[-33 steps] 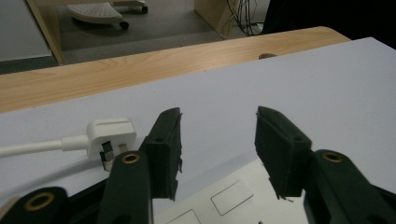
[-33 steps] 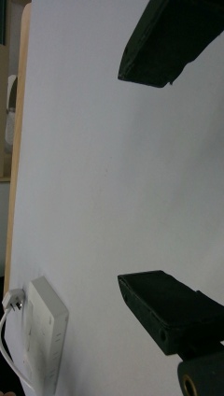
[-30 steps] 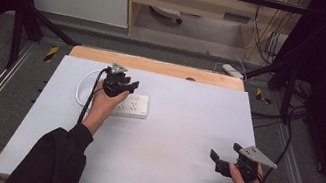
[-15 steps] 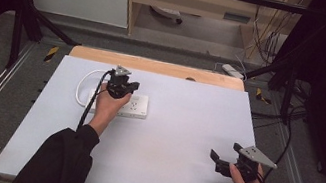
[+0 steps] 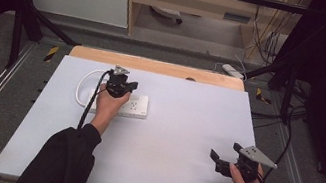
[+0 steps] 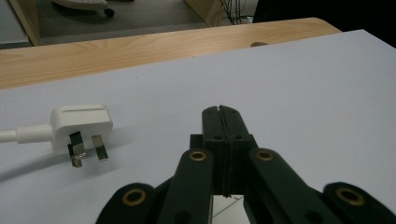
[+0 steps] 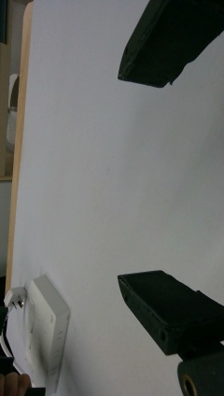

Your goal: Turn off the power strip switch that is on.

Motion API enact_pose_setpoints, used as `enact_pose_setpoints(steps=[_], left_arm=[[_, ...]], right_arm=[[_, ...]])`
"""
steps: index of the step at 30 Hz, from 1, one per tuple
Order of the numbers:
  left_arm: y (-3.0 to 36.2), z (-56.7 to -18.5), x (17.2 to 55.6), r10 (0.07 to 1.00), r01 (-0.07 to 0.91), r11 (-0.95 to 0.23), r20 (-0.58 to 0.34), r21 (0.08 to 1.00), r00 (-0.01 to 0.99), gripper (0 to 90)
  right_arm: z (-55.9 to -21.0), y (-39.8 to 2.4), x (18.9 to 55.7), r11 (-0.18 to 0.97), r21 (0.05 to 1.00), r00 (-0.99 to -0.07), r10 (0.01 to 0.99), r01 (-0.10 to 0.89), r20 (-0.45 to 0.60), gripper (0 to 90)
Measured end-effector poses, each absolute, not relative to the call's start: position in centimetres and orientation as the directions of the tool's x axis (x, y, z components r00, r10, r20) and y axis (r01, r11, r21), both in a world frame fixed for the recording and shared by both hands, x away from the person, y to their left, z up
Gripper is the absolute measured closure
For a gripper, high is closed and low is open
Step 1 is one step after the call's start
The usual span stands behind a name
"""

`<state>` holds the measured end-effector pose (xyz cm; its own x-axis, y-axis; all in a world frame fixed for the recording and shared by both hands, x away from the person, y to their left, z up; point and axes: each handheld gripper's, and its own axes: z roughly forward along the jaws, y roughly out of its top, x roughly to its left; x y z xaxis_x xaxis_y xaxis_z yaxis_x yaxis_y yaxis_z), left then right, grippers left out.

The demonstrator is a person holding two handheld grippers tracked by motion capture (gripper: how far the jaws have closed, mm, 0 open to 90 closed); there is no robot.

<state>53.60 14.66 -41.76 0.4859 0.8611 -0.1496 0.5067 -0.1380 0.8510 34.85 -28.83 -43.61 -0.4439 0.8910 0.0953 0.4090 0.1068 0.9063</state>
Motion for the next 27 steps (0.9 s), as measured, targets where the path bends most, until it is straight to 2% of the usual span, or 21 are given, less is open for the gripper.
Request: enact_pose_setpoints(steps=[27], left_arm=[[14.25,-42.72,53.46,0.851,0.534,-0.168,-0.152,0.829,0.503,90.0]], right_arm=[[-43.63,-28.76,34.89,0.109,0.907,-0.445,0.891,0.408,0.093,4.3]])
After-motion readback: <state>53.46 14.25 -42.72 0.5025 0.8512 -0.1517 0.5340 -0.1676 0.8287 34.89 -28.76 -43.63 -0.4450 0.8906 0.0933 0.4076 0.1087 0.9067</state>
